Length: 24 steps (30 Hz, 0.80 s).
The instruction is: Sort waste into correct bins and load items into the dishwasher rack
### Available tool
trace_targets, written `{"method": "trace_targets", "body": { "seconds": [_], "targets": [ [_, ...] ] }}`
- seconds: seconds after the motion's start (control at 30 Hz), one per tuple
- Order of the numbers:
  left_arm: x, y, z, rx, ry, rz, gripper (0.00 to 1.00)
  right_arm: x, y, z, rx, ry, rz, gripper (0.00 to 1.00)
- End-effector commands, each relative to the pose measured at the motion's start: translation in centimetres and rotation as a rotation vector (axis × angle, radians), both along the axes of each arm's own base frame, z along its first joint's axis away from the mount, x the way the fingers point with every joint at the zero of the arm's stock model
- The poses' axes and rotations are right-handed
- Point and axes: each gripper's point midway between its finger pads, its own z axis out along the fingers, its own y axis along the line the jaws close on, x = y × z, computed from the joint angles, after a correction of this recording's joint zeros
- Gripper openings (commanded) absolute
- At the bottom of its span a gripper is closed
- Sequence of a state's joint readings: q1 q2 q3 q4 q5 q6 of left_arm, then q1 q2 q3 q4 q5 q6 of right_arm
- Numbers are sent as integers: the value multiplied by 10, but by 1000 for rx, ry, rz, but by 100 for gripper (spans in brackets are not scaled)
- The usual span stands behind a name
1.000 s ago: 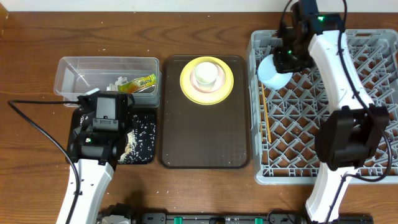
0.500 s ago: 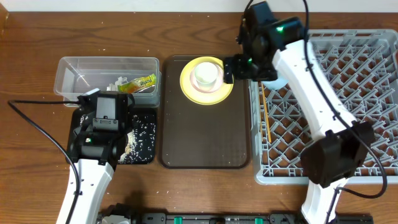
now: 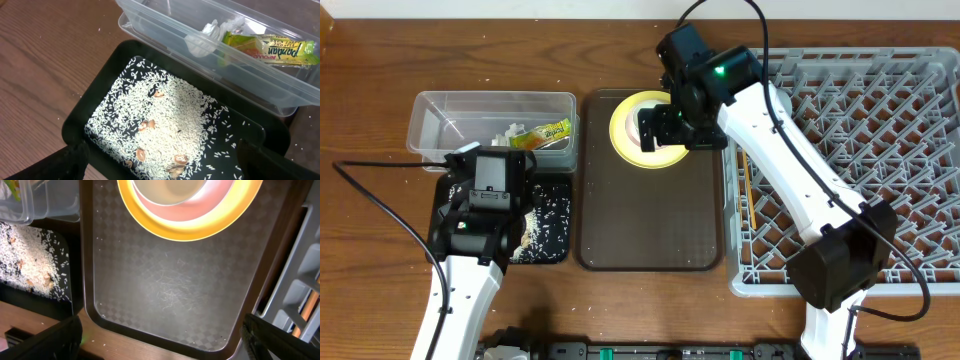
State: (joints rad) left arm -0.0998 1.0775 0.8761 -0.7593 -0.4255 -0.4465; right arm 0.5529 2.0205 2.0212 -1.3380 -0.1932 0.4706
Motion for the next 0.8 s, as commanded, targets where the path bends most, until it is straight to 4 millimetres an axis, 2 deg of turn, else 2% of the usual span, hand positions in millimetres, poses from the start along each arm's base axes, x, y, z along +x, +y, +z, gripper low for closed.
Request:
{"method": "trace_targets", "body": {
  "seconds": [0.0,0.77],
  "targets": [
    [2,4,7,15,-13,10,96,-3,4,6,12,-7,-7,99],
    [2,4,7,15,-13,10,96,-3,4,6,12,-7,-7,99]
  ]
}}
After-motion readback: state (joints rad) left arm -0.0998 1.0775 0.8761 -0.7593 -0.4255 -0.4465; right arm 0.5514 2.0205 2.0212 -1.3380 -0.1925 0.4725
